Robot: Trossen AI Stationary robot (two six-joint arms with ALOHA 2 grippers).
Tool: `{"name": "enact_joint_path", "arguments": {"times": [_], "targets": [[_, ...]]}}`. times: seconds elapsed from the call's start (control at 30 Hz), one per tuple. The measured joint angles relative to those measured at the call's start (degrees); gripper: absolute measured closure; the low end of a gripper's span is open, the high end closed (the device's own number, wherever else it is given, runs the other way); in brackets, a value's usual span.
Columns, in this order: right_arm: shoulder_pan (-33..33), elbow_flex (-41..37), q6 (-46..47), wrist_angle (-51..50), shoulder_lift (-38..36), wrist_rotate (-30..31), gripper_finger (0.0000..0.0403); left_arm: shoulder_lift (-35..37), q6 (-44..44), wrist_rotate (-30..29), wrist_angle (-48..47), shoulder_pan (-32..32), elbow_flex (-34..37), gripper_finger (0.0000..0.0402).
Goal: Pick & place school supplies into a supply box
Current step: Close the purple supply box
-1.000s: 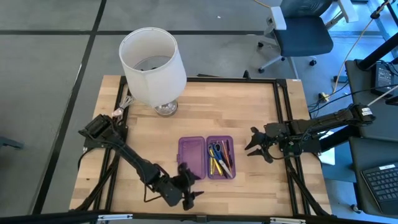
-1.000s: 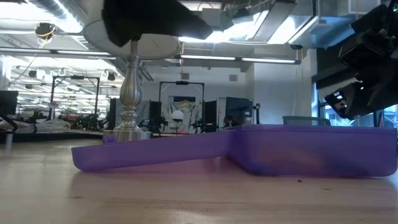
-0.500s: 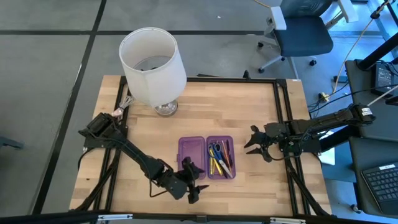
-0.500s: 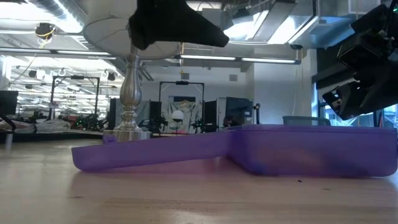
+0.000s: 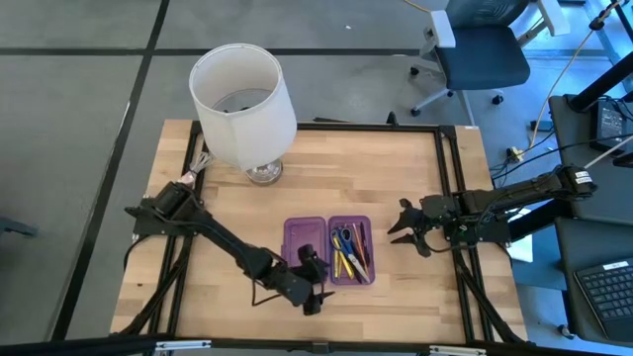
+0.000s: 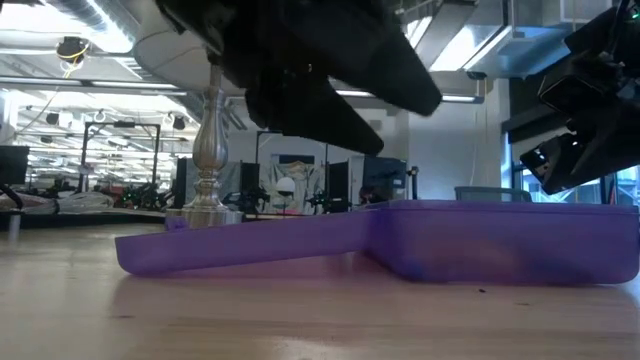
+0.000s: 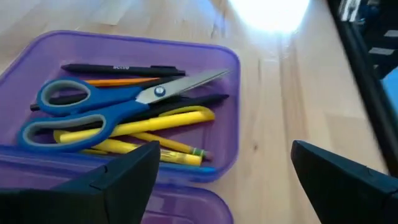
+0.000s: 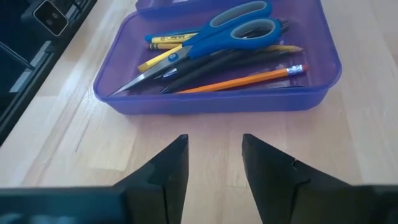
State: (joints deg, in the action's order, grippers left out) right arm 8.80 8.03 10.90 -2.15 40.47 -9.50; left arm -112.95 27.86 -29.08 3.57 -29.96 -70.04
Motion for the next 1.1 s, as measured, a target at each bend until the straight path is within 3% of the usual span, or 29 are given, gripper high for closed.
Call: {"name": "enact_joint_path", "arguments": {"times": [0.27, 0.53, 0.7, 0.83, 0.97, 1.1], "targets": [[0.0, 0.0, 4.0, 0.2, 0.0, 0.0, 0.0249, -0.4, 2.4, -15.6, -4.2, -5.6, -0.1, 0.0049], [0.0, 0.0, 5.6, 0.2, 0.0, 0.1, 0.0249, -0.3, 12.3, -20.4, -8.6, -12.3, -0.1, 0.0049], [0.0, 0.0, 7.0, 0.2, 0.0, 0.4, 0.0249, -0.2, 12.7, -29.8, -8.6, -17.3, -0.1, 0.0048], [0.0, 0.0, 7.1, 0.2, 0.0, 0.8, 0.0249, -1.1, 11.3, -29.5, -8.7, -19.3, -0.1, 0.0049], [0.0, 0.0, 8.4, 0.2, 0.0, 0.9, 0.0249, -1.9, 21.2, -33.1, -8.5, -20.0, -0.1, 0.0048], [0.0, 0.0, 8.6, 0.2, 0.0, 0.9, 0.0249, -3.7, 24.3, -25.7, -7.6, -19.8, -0.1, 0.0049]]}}
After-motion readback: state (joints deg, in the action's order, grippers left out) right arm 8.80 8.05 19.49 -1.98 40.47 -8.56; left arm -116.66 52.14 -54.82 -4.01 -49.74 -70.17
